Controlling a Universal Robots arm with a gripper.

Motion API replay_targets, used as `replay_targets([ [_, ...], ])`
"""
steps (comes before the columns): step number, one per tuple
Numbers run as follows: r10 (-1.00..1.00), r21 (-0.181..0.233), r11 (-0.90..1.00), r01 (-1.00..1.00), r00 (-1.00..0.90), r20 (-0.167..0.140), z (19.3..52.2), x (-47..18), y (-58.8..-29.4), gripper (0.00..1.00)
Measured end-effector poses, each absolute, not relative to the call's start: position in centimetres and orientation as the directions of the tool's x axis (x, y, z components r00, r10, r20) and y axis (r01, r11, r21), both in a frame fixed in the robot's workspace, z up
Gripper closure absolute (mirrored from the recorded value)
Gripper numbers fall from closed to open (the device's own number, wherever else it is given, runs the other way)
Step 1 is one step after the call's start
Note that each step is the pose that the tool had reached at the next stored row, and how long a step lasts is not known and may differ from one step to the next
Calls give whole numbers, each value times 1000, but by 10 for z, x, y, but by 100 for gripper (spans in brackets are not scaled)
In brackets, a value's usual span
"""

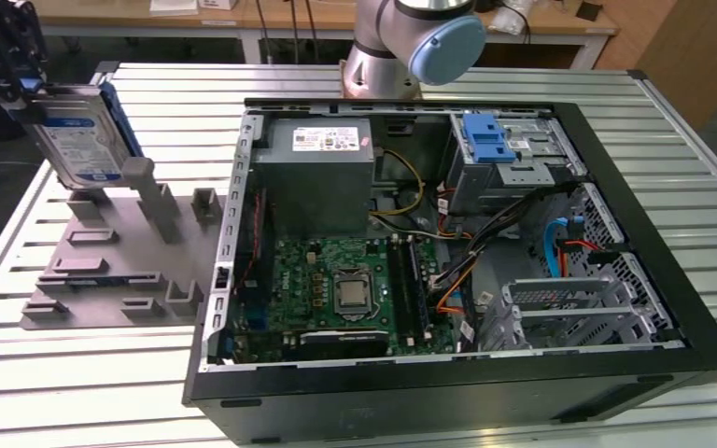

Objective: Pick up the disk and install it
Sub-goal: 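Pick up the disk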

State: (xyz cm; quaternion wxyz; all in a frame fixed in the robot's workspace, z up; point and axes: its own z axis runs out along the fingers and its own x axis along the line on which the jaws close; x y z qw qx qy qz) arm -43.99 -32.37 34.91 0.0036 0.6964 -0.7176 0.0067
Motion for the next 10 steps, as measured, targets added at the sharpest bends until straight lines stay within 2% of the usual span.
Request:
replay_targets([
  [10,-999,-5,30,-1000,-30,15,350,-440,-324,64],
])
